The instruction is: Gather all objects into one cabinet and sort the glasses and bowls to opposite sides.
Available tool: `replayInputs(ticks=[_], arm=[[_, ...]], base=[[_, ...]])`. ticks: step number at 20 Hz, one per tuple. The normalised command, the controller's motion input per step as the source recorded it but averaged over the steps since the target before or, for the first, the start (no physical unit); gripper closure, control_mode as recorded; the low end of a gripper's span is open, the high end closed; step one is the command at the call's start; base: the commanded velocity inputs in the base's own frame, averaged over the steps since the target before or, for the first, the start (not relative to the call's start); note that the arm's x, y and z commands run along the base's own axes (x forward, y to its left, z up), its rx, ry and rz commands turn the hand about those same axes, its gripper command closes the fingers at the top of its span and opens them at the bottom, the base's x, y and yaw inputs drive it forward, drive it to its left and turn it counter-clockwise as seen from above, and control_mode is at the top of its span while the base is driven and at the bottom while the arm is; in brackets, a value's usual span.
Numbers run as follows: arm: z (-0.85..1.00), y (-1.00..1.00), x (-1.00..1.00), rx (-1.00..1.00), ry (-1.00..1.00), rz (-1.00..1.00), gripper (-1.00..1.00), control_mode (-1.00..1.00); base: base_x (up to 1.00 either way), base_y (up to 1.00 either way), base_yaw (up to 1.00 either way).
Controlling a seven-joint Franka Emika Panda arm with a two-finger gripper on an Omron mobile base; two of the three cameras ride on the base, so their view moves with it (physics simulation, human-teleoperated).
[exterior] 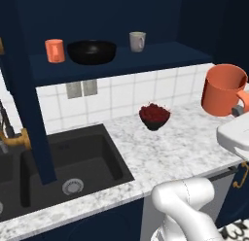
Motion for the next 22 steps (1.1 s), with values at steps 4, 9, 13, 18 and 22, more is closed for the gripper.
replayInputs(ticks=[4, 9, 13, 18, 22], arm=[[0.00, 0.00, 0.00, 0.00, 0.00, 0.00, 1.00, 1.00], [0.00, 0.00, 0.00, 0.00, 0.00, 0.00, 1.00, 1.00], [0.00, 0.00, 0.00, 0.00, 0.00, 0.00, 1.00, 1.00], [0.00, 0.00, 0.11, 0.00, 0.07, 0.00, 1.00, -1.00], [0.17, -0.01, 0.46, 0.00, 0.50, 0.00, 1.00, -1.00]], base=[[1.00, -0.08, 0.02], [0.66, -0.01, 0.04], [0.03, -0.02, 0.01], [0.33, 0.00, 0.00], [0.00, 0.00, 0.00]])
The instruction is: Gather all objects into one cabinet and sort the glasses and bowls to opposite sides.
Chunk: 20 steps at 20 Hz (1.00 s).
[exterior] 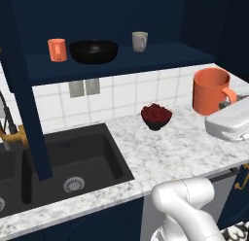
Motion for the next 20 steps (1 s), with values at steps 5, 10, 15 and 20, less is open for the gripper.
replayInputs(ticks=[5, 10, 15, 20], arm=[[0.24, -0.03, 0.33, 0.01, 0.52, 0.00, 1.00, -1.00], [0.04, -0.30, 0.11, 0.07, 0.16, 0.03, 1.00, -1.00], [-0.19, -0.58, 0.46, 0.09, 0.00, 0.07, 1.00, -1.00], [-0.05, -0.36, 0.62, 0.08, 0.00, 0.01, 1.00, -1.00]], base=[[0.00, 0.00, 0.00], [0.00, 0.00, 0.00], [0.00, 0.00, 0.00], [0.00, 0.00, 0.00]])
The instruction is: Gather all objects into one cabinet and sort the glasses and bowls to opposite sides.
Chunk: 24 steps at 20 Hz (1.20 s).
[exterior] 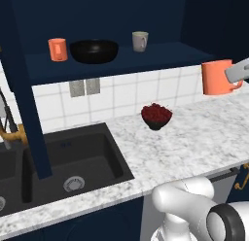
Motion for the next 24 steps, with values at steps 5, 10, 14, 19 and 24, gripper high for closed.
replayInputs(ticks=[5, 10, 14, 19, 24], arm=[[0.00, -0.13, 0.78, 0.07, 0.00, -0.02, 1.00, -1.00], [0.00, -0.06, 0.81, 0.07, 0.00, -0.15, 1.00, -1.00], [-0.07, -0.13, 0.67, 0.00, 0.00, -0.12, 1.00, -1.00], [-0.16, -0.16, 0.68, 0.00, -0.02, -0.05, 1.00, -1.00], [-0.04, -0.46, 0.57, 0.00, -0.10, -0.04, 1.00, -1.00]], base=[[0.00, 0.00, 0.00], [0.00, 0.00, 0.00], [0.00, 0.00, 0.00], [0.00, 0.00, 0.00], [0.00, 0.00, 0.00]])
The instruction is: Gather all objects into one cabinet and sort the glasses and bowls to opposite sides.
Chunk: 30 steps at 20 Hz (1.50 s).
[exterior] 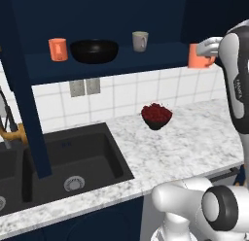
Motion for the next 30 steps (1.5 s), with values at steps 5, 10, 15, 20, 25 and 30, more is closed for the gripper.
replayInputs(ticks=[5, 10, 15, 20, 25, 30], arm=[[-0.03, -0.40, 0.41, 0.00, -0.11, -0.01, 1.00, -1.00], [-0.05, -0.15, 0.53, 0.00, -0.01, 0.00, 1.00, -1.00], [0.00, -0.11, 0.60, 0.00, 0.14, 0.00, 1.00, -1.00], [0.00, -0.12, 0.60, 0.00, 0.08, -0.01, 1.00, -1.00], [0.00, -0.12, 0.61, 0.00, -0.03, -0.02, 1.00, -1.00], [-0.08, -0.08, 0.71, 0.00, 0.00, 0.00, 1.00, -1.00]], base=[[0.00, 0.00, 0.00], [0.00, 0.00, 0.00], [0.00, 0.00, 0.00], [0.00, 0.00, 0.00], [0.00, 0.00, 0.00], [0.00, 0.00, 0.00]])
